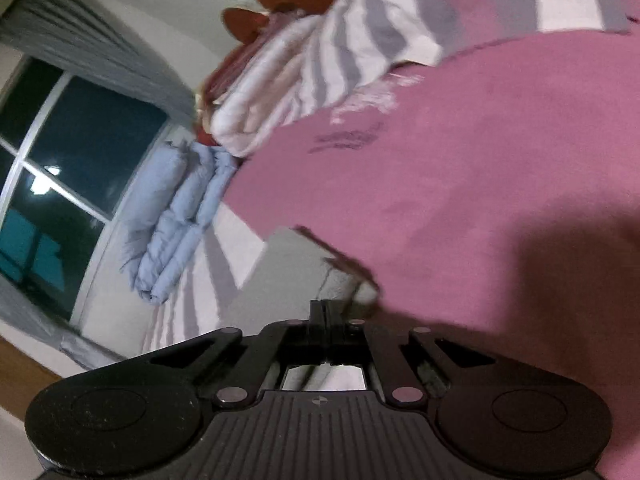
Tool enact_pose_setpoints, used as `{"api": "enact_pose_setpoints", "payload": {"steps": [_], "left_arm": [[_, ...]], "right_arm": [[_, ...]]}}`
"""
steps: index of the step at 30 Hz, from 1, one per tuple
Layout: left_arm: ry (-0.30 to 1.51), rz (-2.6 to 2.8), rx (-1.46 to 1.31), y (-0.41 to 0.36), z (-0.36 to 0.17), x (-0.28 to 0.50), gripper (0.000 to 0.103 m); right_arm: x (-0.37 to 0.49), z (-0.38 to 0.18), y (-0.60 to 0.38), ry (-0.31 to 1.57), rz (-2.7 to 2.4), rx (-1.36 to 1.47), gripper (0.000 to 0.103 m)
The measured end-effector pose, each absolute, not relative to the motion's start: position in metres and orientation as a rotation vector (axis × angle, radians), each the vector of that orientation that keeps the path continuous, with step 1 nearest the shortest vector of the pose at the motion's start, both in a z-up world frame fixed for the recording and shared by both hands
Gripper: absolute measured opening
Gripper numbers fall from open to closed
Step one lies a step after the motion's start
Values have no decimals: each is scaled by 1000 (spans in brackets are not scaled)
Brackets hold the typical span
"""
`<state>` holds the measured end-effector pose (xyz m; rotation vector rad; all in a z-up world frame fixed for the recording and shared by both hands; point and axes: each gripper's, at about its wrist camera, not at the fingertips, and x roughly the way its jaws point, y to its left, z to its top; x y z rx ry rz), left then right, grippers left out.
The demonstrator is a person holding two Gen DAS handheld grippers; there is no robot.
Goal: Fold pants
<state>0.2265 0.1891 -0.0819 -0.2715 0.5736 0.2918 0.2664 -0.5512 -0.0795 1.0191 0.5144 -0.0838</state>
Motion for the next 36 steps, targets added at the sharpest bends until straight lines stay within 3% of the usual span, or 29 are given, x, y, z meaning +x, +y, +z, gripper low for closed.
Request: {"api": "enact_pose_setpoints", "payload": {"steps": [2,3,4,13,14,15,16,21,24,26,31,33,36], "left_arm": [[574,293,-269,189,-82,227,97],[574,293,-268,188,-82,227,97],[575,294,-267,188,-82,227,97],[575,293,-267,189,-82,226,97],[575,293,-267,189,-82,226,97],[575,294,-266,189,-82,226,97],[575,293,-266,189,-82,226,97],[576,291,-266,189,-82,226,97],[580,291,-262,189,-82,227,97],[580,290,-264,190,-81,227,97],[577,285,-271,191,-78,226,97],[562,283,-261,191,-70,222,93],[478,256,-225,188,-39,218,94]], "right_arm": [[256,-79,-552,511,-93,1004,27],[253,-80,-553,505,-88,1014,45],[250,-80,-554,491,-87,1023,48],[290,-90,-551,567,-14,1066,48],[294,-89,-549,586,-14,1042,45],[300,-85,-548,619,-6,1002,13],[303,-80,-546,629,8,965,12],[288,-48,-542,477,42,851,12],[301,-85,-543,619,-68,872,12],[297,-99,-546,602,-68,959,13],[260,-65,-534,494,-263,835,38],[247,-56,-530,461,-294,810,40],[245,-40,-507,466,-192,741,40]]}}
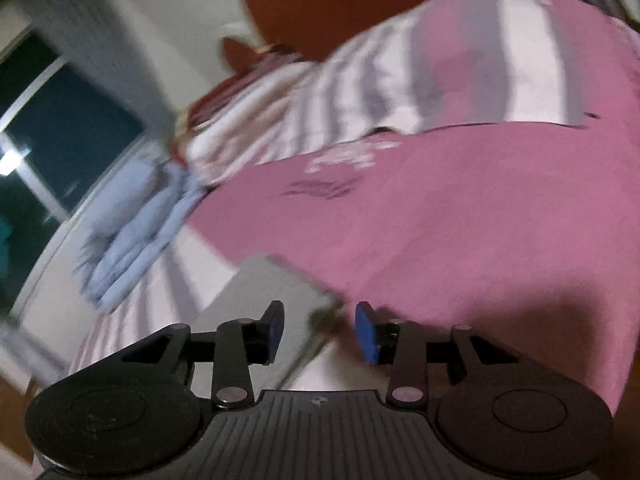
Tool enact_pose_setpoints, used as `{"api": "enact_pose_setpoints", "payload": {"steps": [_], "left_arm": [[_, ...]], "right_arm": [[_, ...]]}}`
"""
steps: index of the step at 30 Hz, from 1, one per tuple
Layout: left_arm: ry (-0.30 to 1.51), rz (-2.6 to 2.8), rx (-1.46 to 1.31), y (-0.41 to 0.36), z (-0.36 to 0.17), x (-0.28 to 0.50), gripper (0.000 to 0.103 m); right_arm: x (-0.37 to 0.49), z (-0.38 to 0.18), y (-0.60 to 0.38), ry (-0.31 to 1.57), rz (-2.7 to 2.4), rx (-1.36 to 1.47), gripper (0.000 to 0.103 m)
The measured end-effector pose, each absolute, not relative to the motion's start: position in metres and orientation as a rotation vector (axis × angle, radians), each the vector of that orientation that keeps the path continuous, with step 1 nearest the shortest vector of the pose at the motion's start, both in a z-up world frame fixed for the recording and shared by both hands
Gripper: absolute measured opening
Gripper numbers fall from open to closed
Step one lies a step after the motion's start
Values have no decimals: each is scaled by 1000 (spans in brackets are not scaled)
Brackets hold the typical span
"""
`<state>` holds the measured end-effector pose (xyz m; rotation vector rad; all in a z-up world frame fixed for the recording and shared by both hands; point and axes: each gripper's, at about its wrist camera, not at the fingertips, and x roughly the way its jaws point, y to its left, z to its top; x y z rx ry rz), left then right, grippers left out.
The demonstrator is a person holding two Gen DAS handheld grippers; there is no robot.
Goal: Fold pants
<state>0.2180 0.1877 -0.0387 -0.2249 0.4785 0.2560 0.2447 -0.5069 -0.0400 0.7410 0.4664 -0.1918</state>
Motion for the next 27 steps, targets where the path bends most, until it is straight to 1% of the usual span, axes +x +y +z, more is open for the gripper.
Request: {"api": "enact_pose_setpoints", "payload": {"steps": [1,3,5,7,13,16,18,19,24,27], "left_arm": [[455,238,-199,186,-28,223,95],[471,194,-146,183,-9,245,96],[510,149,-124,182,-1,277,96],[593,124,-109,182,-1,309,96],[709,12,1,154,-28,376,93],[847,26,29,157,-63,405,97],[844,37,-22,171,-70,410,97],[841,66,-24,176,-70,411,97],[844,116,26,206,-71,405,97],[826,154,29,217,-55,400,96]], "right_arm": [[248,-33,-494,471,-150,688,41],[259,-24,-469,482,-73,612,41],[274,-15,-445,484,-11,578,43],[295,-12,-418,517,9,524,44],[352,-3,-324,623,208,274,44],[380,-19,-286,731,284,154,44],[402,-41,-281,809,235,90,44],[406,-45,-285,809,219,93,44],[418,-47,-310,818,163,105,44],[415,-38,-315,811,131,87,44]]}}
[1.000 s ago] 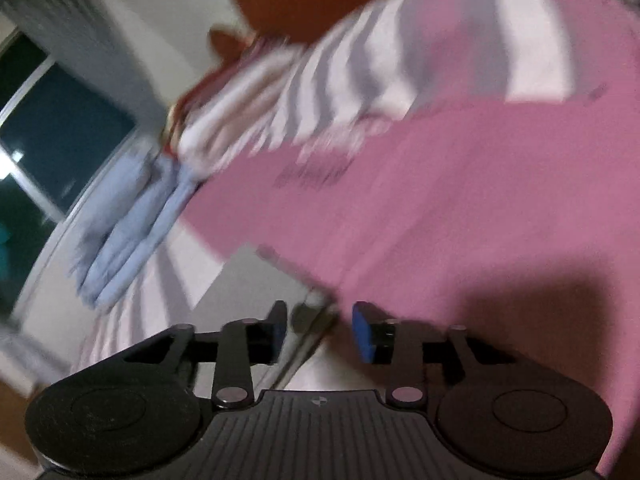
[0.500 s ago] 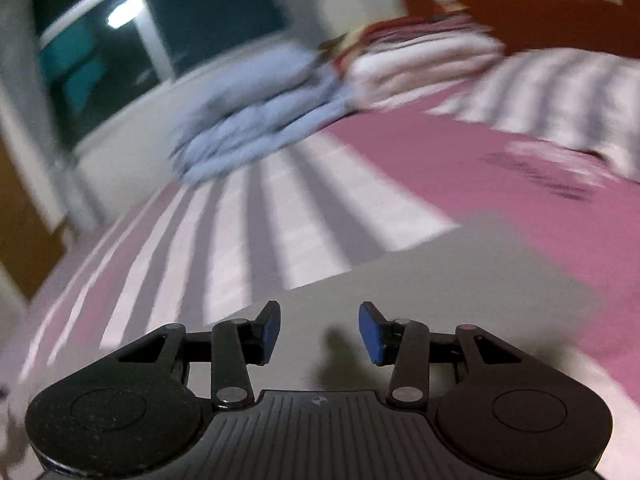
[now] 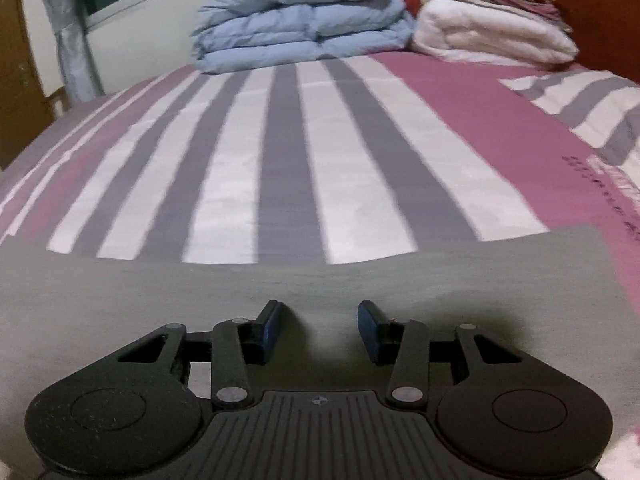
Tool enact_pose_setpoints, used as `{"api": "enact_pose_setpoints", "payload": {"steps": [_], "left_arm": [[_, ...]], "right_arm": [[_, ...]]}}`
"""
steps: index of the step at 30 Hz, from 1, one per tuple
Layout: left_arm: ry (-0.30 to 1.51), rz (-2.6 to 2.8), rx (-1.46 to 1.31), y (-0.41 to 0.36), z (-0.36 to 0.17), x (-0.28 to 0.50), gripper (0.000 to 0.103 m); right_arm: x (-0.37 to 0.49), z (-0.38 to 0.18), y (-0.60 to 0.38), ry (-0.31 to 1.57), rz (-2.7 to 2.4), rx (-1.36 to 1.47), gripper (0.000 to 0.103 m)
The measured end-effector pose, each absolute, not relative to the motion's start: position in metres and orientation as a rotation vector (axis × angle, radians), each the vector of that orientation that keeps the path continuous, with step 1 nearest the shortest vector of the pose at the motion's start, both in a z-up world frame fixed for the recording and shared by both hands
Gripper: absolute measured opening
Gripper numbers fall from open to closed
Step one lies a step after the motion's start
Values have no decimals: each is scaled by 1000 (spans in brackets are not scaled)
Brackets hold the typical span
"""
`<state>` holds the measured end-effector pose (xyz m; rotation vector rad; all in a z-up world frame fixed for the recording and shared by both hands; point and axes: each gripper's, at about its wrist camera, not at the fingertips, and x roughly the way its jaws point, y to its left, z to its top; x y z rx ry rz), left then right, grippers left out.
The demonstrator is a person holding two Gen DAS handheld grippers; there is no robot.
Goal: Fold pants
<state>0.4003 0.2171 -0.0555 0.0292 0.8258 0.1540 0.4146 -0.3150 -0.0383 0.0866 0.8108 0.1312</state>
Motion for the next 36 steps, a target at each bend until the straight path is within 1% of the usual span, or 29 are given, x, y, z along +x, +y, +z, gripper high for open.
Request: {"api": "enact_pose_setpoints", "payload": {"steps": [2,4,10,13,18,22,24,26,29,33,35,36], "left_arm": [[779,192,87,219,-46,391,96],[746,235,105,229,-40,381,97],[672,449,85,285,-29,352,96],[685,476,-13,312,-36,337,97],[666,503,-112,326,-45,324,98],[650,510,-138,329,-53,323,98],[650,499,-153,333,-55,320,98],[649,489,-152,335,-56,323,98],[644,490,-152,333,-58,321,98],[653,491,-169,334,-56,319,98],[657,496,-153,332,-53,318,98],[663,497,-141,330,-51,318,98]], "right_arm": [[401,-20,-309,750,217,121,44],[402,-10,-287,730,318,132,44],[420,-2,-172,726,526,107,44],[428,-6,-113,738,622,113,44],[433,-21,-8,774,762,55,44],[437,-39,33,788,754,-3,44],[449,-46,42,790,712,-35,44],[460,-50,38,820,704,9,44],[455,-42,34,786,691,-9,44],[446,-44,20,815,655,-51,44],[441,-33,-5,785,600,-9,44],[433,-25,-23,733,610,20,44]]}}
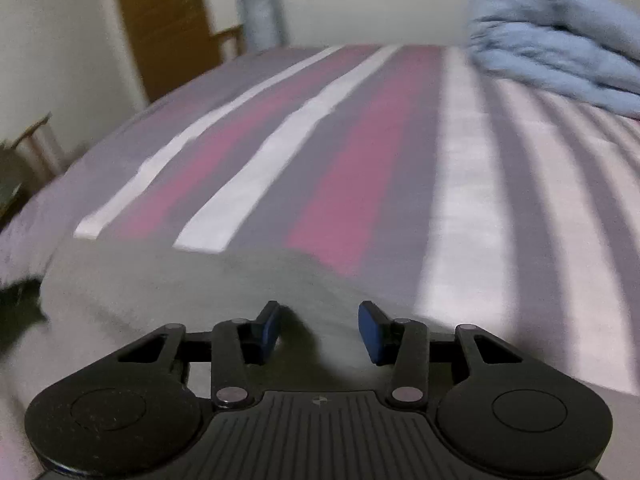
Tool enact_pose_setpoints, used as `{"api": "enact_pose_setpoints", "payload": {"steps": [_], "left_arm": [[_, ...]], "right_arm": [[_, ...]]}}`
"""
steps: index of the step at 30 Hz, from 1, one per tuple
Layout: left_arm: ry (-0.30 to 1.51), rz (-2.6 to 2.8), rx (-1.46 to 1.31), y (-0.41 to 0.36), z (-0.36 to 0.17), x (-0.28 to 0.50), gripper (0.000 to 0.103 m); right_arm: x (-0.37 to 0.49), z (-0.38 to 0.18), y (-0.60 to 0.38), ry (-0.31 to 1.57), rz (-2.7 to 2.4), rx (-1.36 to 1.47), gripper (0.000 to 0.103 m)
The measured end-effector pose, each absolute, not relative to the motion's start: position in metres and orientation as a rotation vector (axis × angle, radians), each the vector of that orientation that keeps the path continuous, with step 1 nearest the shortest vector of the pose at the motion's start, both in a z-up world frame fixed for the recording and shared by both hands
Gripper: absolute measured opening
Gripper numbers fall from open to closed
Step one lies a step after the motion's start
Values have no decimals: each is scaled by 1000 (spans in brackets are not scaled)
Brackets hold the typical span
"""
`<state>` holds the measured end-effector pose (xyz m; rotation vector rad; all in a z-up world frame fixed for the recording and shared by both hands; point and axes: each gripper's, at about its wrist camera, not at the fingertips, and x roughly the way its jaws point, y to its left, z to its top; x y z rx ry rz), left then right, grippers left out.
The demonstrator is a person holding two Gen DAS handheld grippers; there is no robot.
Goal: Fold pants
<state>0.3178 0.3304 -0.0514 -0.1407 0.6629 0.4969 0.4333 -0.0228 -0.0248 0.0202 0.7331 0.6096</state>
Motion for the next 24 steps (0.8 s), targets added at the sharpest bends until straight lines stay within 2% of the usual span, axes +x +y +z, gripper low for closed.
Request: {"api": "enact_pose_setpoints", "payload": {"steps": [2,4,9,17,18,19,20,24], "left_arm": [[673,499,-124,328,-52,319,98],[683,496,-124,328,-54,321,98],[688,522,-109,317,-33,314,97],[624,458,-95,270,-7,288,97],[622,451,-97,262,-7,284,97],[621,446,-101,257,-8,282,97],[615,441,-112,252,-10,279,97],[583,424,-192,231,-19,261,97]], "right_arm": [[428,-23,-42,734,598,-12,44],[435,-38,-65,834,547,-41,44],[411,-13,-168,701,471,176,44],[354,-6,-348,618,241,422,46],[345,-7,-371,607,211,465,58],[334,-7,-388,595,185,497,78],[322,-7,-404,573,154,528,84],[287,-16,-459,516,84,703,85]]}}
